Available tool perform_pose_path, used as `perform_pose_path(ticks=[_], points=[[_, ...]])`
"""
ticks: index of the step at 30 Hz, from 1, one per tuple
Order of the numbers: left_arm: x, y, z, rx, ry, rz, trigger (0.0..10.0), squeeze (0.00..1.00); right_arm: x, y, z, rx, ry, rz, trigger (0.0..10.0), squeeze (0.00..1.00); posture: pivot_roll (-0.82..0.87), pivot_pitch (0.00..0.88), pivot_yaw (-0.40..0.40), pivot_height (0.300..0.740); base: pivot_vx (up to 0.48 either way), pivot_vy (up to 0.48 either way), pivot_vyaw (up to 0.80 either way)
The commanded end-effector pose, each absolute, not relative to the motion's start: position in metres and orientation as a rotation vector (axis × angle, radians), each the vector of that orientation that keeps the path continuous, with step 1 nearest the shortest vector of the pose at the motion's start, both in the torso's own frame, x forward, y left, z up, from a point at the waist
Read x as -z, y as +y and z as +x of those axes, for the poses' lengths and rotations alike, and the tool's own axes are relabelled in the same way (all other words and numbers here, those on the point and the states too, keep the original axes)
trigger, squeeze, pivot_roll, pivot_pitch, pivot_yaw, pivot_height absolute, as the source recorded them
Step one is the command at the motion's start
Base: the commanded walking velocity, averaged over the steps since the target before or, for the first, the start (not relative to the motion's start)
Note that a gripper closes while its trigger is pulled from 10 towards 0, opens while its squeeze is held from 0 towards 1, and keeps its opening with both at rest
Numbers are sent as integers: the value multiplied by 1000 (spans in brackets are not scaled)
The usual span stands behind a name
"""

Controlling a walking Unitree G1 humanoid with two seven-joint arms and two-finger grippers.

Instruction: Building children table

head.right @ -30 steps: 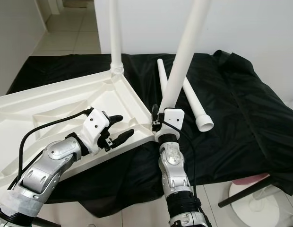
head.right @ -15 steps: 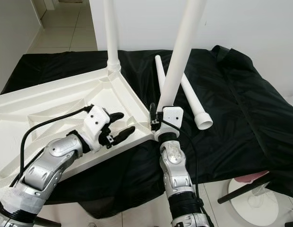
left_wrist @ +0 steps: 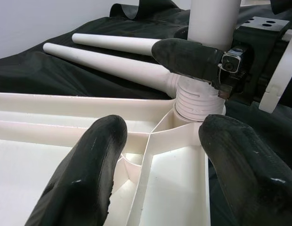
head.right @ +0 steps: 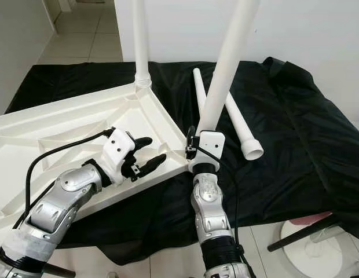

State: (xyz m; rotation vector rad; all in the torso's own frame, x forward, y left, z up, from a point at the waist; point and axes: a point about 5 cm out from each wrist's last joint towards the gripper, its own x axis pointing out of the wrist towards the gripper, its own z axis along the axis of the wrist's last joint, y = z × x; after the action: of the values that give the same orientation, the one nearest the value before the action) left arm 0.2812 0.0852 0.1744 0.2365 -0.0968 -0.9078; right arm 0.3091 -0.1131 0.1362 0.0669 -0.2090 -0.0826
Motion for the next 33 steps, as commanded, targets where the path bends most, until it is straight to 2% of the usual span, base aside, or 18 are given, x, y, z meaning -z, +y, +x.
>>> perform_pose_path(ticks=[1, 3, 4, 5, 6, 14, 15, 16, 23, 24, 25, 26, 27, 33], points=[[-172, 86, 282, 919, -77, 246, 10000, 0, -99, -132, 301, 164, -30, 53, 10000, 0, -36, 81, -29, 740, 0, 0, 0], [-172, 86, 282, 919, -76, 248, 10000, 0, -105, -127, 303, 106, -71, 87, 10000, 0, -35, 77, -24, 740, 0, 0, 0], [-172, 86, 282, 920, -75, 249, 10000, 0, -111, -124, 303, 65, -113, 121, 10000, 494, -33, 77, -24, 740, 0, 0, 0], [-172, 86, 282, 920, -75, 249, 10000, 0, -111, -124, 303, 65, -113, 121, 10000, 494, -33, 77, -24, 740, 0, 0, 0], [-172, 86, 282, 921, -75, 247, 10000, 0, -118, -123, 303, 11, -159, 140, 10000, 1000, -33, 77, -24, 740, 0, 0, 0], [-172, 85, 282, 924, -75, 248, 10000, 0, -133, -134, 307, -67, -246, 106, 10000, 1000, -34, 76, -25, 740, 0, 0, 0], [-172, 84, 281, 927, -77, 248, 10000, 0, -135, -137, 309, -88, -252, 108, 10000, 435, -34, 74, -25, 740, 0, 0, 0], [-172, 83, 281, 930, -77, 247, 10000, 0, -138, -142, 311, -101, -263, 90, 10000, 0, -34, 72, -25, 740, 0, 0, 0], [-171, 81, 280, 939, -79, 247, 10000, 0, -146, -155, 317, -183, -286, 45, 10000, 0, -38, 67, -22, 740, 0, 0, 0], [-172, 80, 280, 944, -80, 248, 10000, 0, -149, -158, 321, -244, -285, 48, 8980, 0, -38, 67, -22, 740, 0, 0, 0], [-171, 79, 280, 947, -80, 248, 10000, 0, -151, -162, 325, -285, -278, 50, 784, 0, -45, 63, -20, 740, 0, 0, 0], [-171, 79, 280, 947, -80, 248, 10000, 0, -151, -162, 325, -285, -278, 50, 784, 0, -45, 63, -20, 740, 0, 0, 0], [-171, 78, 280, 950, -81, 248, 10000, 0, -152, -165, 328, -307, -270, 66, 0, 0, -44, 61, -21, 740, 0, 0, 0], [-172, 77, 280, 950, -85, 250, 10000, 0, -156, -170, 334, -332, -268, 91, 0, 0, -39, 57, -25, 740, 0, 0, 0]])
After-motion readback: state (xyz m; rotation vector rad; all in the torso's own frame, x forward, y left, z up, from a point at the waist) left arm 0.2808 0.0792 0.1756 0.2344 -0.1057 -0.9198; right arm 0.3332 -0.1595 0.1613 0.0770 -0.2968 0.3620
